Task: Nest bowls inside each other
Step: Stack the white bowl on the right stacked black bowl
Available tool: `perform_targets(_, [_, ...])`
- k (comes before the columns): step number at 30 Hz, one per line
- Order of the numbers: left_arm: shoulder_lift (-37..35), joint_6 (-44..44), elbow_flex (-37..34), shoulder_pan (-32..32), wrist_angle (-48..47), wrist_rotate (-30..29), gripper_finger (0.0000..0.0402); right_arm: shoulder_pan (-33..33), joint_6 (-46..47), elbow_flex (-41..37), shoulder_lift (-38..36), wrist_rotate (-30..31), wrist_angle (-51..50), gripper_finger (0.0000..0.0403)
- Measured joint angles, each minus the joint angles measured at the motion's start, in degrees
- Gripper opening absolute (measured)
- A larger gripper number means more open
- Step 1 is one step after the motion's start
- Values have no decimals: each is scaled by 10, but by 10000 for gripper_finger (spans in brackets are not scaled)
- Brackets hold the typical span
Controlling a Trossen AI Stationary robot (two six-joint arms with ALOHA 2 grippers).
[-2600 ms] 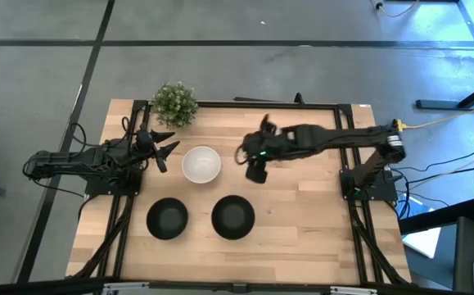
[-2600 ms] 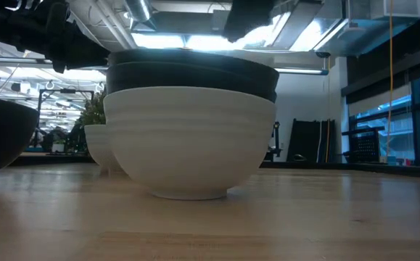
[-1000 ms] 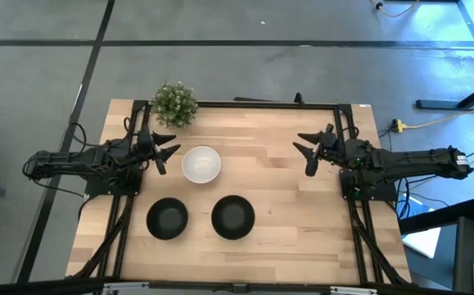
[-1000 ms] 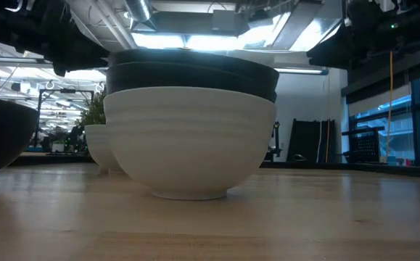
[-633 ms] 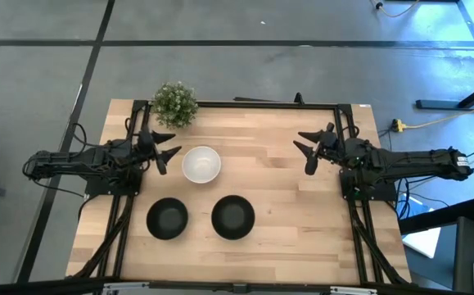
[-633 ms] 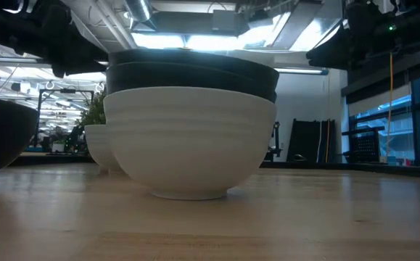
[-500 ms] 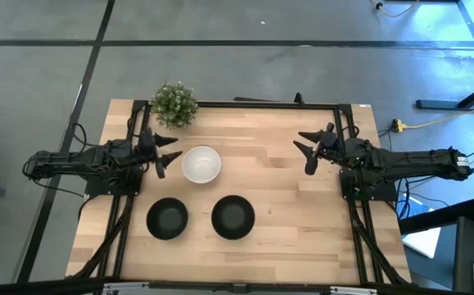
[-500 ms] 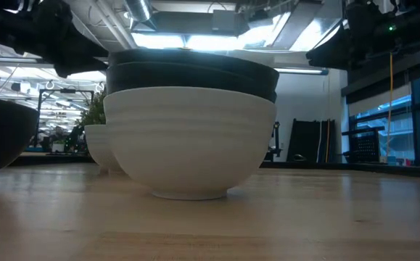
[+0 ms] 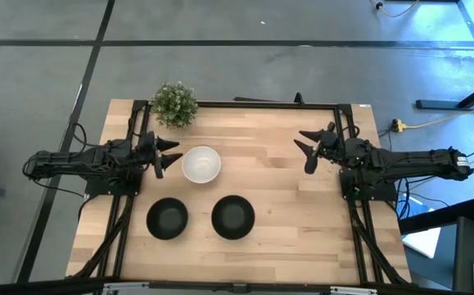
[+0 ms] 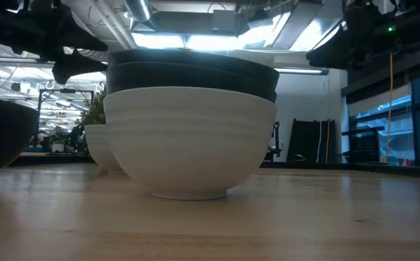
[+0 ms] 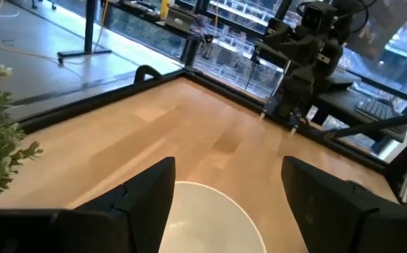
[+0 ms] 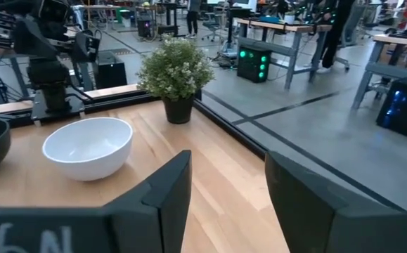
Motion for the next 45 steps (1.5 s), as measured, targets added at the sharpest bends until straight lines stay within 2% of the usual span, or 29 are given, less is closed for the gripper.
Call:
perform_targets(8, [21,-38,0,0,-5,-2,255,0,-1,0,0,8,0,181])
perform_targets(12, [73,-27,0,3,-11,-26,255,0,0,0,0,8,0,181])
perform_targets(19, [167,-28,29,28,-22,-30,255,0,1,0,0,8,0,181])
perform_targets(27, [267,-73,105,59,-154,-20,255,0,2,0,0,8,0,181])
perform_targets(33, [339,-75,138,72,-155,31,255,0,2,0,0,8,0,181])
perform_targets(45, [439,-103,151,73,-182,15,255,0,2,0,0,3,0,181])
